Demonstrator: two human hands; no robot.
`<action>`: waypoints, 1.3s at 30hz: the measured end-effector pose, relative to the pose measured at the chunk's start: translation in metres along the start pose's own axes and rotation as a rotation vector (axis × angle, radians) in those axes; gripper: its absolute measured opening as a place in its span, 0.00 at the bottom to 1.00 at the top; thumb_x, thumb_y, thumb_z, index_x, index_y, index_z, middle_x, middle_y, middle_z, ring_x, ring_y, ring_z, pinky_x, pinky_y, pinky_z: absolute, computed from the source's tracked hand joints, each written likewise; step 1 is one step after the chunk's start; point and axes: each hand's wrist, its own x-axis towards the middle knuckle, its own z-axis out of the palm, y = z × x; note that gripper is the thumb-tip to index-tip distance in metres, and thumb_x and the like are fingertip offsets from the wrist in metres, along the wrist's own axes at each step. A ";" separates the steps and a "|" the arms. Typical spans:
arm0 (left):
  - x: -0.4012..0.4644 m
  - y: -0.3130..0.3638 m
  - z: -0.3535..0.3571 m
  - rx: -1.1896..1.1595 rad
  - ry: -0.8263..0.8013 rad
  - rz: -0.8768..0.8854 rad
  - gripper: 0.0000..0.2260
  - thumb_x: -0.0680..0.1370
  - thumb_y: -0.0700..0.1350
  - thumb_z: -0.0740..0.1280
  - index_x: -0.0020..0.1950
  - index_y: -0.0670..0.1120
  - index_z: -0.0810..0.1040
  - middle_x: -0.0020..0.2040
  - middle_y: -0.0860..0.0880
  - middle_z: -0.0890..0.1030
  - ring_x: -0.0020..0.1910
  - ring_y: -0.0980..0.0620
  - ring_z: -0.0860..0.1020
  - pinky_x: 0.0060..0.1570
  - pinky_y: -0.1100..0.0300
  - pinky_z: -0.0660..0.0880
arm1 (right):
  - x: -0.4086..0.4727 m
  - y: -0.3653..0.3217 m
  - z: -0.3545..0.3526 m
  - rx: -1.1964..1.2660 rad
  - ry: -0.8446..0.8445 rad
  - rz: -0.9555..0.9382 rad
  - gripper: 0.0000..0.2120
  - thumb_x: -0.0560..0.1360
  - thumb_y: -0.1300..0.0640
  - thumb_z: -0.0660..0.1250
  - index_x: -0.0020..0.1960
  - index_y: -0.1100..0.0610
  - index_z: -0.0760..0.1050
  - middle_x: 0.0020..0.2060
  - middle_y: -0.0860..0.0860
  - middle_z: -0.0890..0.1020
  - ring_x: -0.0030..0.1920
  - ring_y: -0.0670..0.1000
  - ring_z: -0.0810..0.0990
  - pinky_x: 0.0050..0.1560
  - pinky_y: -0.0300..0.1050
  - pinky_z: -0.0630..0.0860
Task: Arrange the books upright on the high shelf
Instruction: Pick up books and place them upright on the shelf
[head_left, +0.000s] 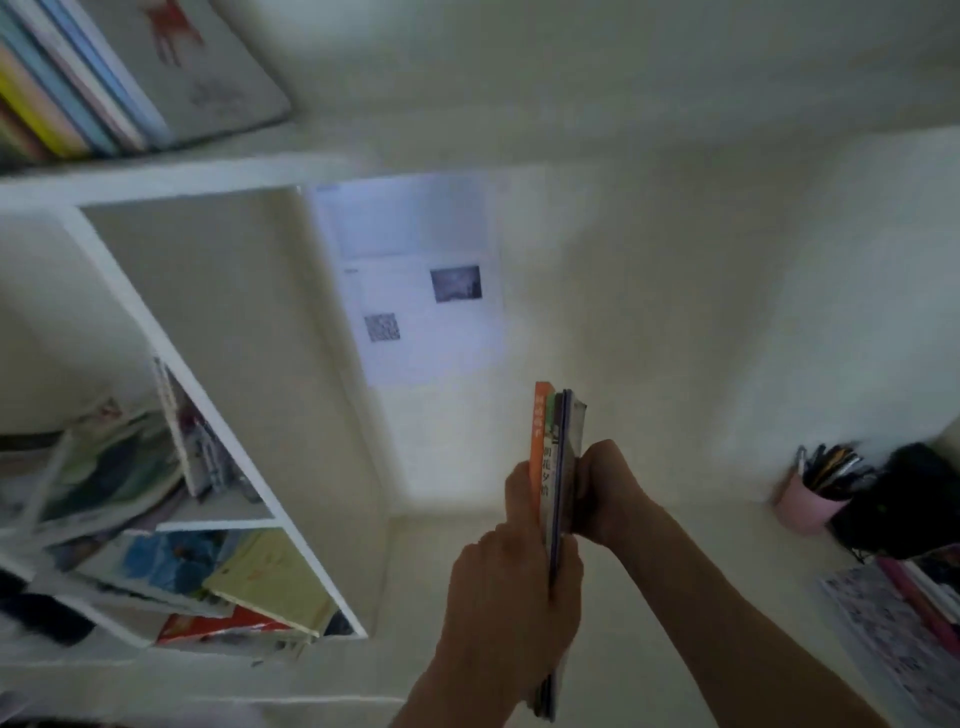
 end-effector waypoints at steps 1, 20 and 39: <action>-0.006 0.006 -0.021 -0.017 0.049 0.026 0.30 0.80 0.60 0.55 0.78 0.60 0.44 0.44 0.53 0.83 0.36 0.52 0.82 0.40 0.60 0.79 | -0.011 -0.011 0.017 -0.004 -0.025 -0.059 0.00 0.59 0.60 0.51 0.30 0.56 0.60 0.30 0.54 0.72 0.35 0.55 0.72 0.38 0.44 0.66; -0.024 0.083 -0.272 -0.232 0.373 0.191 0.27 0.78 0.52 0.69 0.72 0.56 0.58 0.44 0.58 0.78 0.34 0.70 0.78 0.36 0.80 0.69 | -0.218 -0.095 0.199 -0.115 -0.267 -0.551 0.08 0.59 0.64 0.50 0.31 0.52 0.54 0.27 0.55 0.66 0.27 0.57 0.71 0.28 0.43 0.67; 0.155 0.029 -0.326 -0.039 0.869 0.321 0.20 0.82 0.54 0.65 0.71 0.52 0.63 0.55 0.53 0.78 0.38 0.58 0.80 0.29 0.76 0.70 | -0.160 -0.182 0.323 -0.597 -0.172 -1.029 0.17 0.79 0.38 0.65 0.64 0.46 0.73 0.46 0.49 0.83 0.42 0.48 0.84 0.40 0.44 0.81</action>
